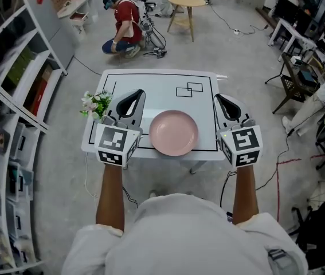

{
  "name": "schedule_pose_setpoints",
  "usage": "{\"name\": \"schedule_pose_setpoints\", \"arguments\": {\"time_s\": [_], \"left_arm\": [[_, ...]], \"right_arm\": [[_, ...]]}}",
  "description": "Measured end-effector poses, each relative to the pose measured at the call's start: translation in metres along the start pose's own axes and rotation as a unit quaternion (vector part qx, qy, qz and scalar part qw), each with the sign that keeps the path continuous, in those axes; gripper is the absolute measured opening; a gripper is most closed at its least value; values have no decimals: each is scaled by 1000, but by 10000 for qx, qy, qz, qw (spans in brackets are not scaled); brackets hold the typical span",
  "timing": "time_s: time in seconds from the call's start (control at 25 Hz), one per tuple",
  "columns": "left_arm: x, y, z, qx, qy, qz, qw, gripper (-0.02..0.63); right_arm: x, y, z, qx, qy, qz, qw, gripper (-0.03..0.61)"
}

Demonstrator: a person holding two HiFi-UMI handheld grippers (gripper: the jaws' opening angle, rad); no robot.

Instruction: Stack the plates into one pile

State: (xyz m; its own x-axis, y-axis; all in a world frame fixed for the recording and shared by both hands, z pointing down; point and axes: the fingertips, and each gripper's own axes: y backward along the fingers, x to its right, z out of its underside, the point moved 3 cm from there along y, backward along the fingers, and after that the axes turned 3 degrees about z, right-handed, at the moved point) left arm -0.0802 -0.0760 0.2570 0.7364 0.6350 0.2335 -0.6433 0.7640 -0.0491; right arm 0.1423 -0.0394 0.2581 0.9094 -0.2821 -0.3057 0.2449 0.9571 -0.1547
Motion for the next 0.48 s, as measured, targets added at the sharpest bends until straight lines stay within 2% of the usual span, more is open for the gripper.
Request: {"name": "schedule_pose_setpoints", "arguments": {"time_s": [0.48], "left_arm": [[3, 3, 14, -135, 97, 43, 9999, 20]], "right_arm": [[-6, 4, 4, -114, 9, 11, 9999, 12]]}}
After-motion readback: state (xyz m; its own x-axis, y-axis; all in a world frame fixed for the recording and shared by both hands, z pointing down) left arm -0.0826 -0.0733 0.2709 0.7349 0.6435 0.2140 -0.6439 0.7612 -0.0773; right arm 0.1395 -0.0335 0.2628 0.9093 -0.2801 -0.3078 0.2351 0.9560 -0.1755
